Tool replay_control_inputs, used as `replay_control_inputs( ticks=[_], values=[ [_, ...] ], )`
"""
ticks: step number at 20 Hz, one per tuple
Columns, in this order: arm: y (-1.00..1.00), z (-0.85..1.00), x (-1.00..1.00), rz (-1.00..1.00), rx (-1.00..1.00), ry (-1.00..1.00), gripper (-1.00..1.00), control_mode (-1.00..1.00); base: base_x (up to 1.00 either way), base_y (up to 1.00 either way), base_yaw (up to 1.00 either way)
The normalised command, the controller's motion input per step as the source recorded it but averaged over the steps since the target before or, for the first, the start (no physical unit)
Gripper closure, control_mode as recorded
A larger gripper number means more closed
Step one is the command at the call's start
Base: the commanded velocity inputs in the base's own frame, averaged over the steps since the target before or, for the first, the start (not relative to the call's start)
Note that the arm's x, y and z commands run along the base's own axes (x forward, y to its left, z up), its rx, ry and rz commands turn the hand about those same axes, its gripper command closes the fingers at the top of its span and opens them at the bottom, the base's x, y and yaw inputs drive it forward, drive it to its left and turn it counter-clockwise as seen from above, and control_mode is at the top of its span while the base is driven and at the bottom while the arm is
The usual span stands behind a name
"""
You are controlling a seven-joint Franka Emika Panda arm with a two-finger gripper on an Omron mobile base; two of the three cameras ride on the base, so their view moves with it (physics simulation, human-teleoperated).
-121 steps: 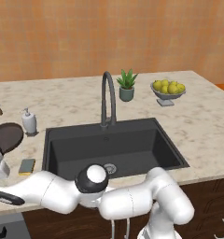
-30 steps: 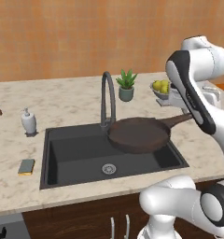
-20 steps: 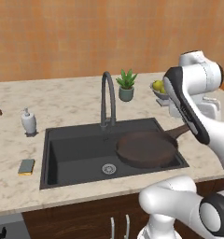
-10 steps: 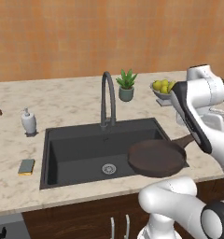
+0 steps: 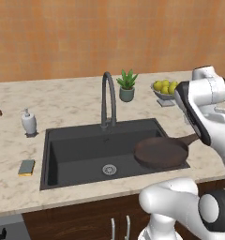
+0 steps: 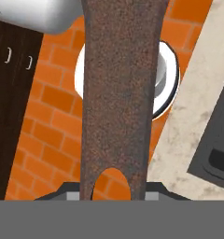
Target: Pick the pan and sponge and place them into the sink. Then turn on the water.
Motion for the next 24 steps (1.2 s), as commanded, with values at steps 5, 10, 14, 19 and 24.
replay_control_inputs(
  ticks=[5, 10, 14, 19, 24],
  values=[
    [-0.13, 0.0, 0.32, -0.14, 0.0, 0.01, 1.0, -1.0, 0.0, 0.0, 0.0],
    [0.0, 0.0, 0.14, -0.09, -0.07, -0.01, 1.0, -1.0, 0.0, 0.0, 0.0],
    [0.0, -0.01, 0.0, 0.0, -0.16, 0.0, 1.0, -1.0, 0.0, 0.0, 0.0],
    [0.0, -0.01, 0.03, 0.0, -0.19, 0.0, 1.0, -1.0, 0.0, 0.0, 0.0],
    [0.0, -0.34, 0.16, 0.0, -0.07, -0.16, 1.0, -1.0, 0.0, 0.0, 0.0]
  ],
)
